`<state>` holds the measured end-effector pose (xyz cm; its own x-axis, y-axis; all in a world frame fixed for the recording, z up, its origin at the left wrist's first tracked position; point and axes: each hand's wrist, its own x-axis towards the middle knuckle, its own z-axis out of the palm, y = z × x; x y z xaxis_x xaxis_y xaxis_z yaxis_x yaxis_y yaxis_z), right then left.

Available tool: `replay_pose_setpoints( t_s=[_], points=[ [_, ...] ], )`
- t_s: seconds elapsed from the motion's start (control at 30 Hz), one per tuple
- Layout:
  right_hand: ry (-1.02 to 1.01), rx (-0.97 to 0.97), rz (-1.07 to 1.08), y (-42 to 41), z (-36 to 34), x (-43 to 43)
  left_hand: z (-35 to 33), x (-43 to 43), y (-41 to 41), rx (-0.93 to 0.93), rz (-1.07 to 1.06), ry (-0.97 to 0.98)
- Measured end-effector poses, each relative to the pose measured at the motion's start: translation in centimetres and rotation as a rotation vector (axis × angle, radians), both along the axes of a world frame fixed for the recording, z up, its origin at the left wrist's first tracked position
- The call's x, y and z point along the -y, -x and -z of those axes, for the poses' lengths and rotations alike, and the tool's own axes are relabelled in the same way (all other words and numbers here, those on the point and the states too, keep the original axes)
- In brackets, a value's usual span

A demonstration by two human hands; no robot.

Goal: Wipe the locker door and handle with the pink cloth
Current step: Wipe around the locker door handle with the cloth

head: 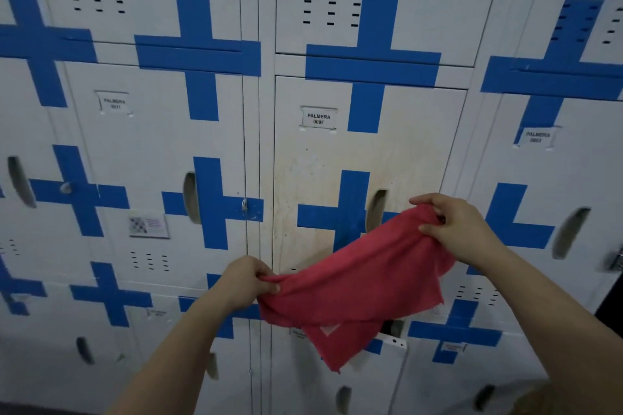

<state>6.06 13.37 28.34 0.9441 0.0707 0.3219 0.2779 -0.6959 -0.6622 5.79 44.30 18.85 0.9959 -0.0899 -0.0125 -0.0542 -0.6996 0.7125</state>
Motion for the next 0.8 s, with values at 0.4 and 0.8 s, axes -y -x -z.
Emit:
replay_pose_setpoints(
  t_s=[0.4, 0.8],
  points=[
    [-0.396, -0.017, 0.044, -2.9, 2.6, 2.8, 0.4, 3.3, 0.1, -0.247, 0.021, 0.778],
    [-0.082, 0.375, -0.01, -5.1, 4.8, -1.4, -2.9, 11.9, -4.3, 0.433, -0.341, 1.041]
  ],
)
